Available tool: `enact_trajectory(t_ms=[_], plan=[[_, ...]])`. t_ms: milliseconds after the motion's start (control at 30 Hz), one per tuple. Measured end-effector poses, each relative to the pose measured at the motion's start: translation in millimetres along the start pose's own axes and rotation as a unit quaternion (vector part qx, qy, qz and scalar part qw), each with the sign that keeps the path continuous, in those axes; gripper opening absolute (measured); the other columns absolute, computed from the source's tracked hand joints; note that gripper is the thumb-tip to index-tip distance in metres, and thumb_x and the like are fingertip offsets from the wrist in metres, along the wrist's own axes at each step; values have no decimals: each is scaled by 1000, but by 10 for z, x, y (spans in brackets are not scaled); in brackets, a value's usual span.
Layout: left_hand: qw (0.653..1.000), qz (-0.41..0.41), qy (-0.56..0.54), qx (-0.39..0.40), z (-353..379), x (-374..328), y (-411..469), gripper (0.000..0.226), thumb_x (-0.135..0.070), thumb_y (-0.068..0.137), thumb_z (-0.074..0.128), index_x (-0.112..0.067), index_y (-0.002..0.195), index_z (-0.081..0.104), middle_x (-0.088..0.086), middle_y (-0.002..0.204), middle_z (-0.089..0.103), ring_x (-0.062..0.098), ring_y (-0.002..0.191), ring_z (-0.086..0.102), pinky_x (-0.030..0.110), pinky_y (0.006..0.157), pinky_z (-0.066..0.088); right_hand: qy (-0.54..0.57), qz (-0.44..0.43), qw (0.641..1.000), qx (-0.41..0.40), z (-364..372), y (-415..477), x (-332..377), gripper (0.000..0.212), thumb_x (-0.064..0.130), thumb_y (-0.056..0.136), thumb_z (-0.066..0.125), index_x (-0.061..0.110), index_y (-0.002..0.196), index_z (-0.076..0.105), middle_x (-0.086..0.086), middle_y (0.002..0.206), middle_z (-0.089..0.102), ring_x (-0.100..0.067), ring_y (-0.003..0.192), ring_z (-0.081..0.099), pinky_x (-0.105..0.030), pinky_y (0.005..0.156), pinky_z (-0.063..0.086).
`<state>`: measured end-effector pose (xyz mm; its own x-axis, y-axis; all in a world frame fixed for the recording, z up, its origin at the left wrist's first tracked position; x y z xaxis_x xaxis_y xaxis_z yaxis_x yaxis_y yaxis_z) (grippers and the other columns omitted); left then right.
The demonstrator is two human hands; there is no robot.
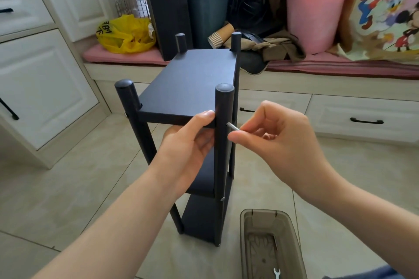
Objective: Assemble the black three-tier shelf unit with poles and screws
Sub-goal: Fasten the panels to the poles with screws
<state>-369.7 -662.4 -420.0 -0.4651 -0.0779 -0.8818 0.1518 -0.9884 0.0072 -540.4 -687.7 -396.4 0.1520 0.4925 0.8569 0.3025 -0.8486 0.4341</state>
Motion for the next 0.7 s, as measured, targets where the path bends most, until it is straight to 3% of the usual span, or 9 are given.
enact_trajectory(t_ms=[233, 367, 700], plan=[[1000, 1, -13, 8, -15, 14, 2, 34, -26, 86, 68, -3, 111, 73, 15, 105, 76, 24, 101, 74, 26, 81, 58, -15, 5, 1000, -15, 70, 47, -25, 27, 23, 75, 85, 23, 68, 60, -2, 69, 66, -21, 58, 58, -20, 54, 47], [1000, -4, -25, 12, -18, 10, -1, 47, -26, 88, 67, 5, 123, 66, 19, 112, 74, 26, 105, 73, 26, 84, 58, -16, 10, 1000, -12, 123, 37, -6, 28, 21, 75, 85, 23, 68, 57, 0, 69, 66, -16, 55, 60, -22, 54, 49], [999, -5, -26, 28, -11, -10, -36, 45, -28, 90, 65, 2, 124, 66, 19, 120, 72, 27, 113, 70, 29, 94, 57, 60, 32, 998, 0, 167, 10, 39, 21, 12, 86, 75, 11, 75, 57, 3, 67, 73, -10, 46, 60, -14, 50, 43]])
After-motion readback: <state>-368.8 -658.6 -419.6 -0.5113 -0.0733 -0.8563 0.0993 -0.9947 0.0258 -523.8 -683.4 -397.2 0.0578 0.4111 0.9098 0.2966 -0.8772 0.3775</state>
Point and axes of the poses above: each hand's wrist, its own y-axis towards the middle knuckle, its own z-axis out of the palm, x = y × z, the point moved 1 cm from there along y, towards the middle knuckle
